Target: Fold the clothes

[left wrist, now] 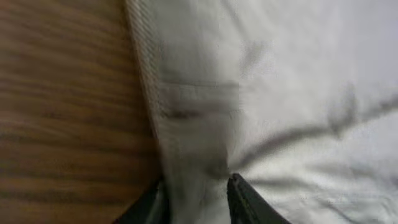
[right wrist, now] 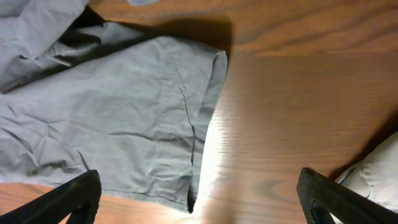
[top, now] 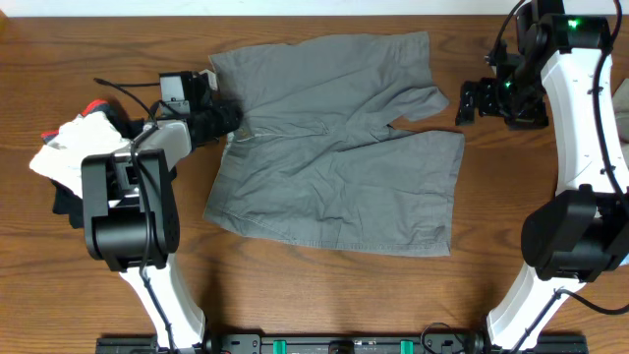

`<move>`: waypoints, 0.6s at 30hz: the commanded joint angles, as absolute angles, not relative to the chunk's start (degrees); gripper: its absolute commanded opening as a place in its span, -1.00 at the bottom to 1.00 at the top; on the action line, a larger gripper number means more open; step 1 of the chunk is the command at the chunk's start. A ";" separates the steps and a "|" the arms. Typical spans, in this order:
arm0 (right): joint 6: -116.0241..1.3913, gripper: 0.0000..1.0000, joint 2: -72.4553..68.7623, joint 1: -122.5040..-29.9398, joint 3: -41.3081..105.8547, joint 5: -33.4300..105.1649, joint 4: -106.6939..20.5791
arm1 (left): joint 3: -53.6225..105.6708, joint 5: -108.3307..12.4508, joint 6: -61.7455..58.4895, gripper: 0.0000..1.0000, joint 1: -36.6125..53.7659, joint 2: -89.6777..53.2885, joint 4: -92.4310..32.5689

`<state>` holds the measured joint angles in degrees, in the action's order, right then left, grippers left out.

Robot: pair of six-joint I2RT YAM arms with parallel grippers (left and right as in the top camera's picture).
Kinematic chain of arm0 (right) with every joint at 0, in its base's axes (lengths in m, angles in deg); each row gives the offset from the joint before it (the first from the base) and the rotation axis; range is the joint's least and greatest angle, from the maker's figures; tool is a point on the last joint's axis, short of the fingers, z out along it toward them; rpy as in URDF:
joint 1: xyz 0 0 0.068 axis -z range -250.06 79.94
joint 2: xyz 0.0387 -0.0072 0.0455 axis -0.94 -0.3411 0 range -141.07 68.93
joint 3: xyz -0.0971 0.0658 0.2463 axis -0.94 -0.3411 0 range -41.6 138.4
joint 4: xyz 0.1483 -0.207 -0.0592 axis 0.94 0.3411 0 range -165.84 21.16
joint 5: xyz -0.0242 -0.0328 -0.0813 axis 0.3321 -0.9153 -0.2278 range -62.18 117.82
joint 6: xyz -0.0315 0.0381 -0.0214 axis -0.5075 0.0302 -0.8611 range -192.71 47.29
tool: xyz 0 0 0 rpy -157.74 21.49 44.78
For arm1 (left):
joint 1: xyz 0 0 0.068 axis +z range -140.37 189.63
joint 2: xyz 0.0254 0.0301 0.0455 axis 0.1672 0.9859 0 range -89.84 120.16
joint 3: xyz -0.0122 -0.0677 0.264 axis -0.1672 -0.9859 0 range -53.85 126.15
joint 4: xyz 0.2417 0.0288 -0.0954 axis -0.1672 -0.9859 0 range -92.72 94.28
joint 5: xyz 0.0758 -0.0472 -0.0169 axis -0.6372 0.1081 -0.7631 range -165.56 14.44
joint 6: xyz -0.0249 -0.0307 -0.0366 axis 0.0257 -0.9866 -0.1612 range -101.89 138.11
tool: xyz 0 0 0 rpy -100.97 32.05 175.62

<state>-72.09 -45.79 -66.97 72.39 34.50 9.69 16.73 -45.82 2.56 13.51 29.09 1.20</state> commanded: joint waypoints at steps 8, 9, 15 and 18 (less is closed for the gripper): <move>-76.29 0.75 -45.83 -67.51 65.16 34.13 -2.02 | 17.39 -32.81 4.15 -0.31 12.67 19.48 -1.53; -76.31 0.73 -45.83 -67.51 63.76 34.11 -3.64 | 17.39 -35.26 4.15 -0.31 12.67 17.66 -1.83; -75.96 0.51 -45.83 -66.94 55.87 35.03 -15.59 | 17.39 -41.54 4.55 -0.31 12.06 9.38 -7.25; -76.03 0.50 -45.83 -66.86 53.31 38.87 -21.74 | 17.37 -41.78 5.46 -0.31 9.99 8.74 -11.74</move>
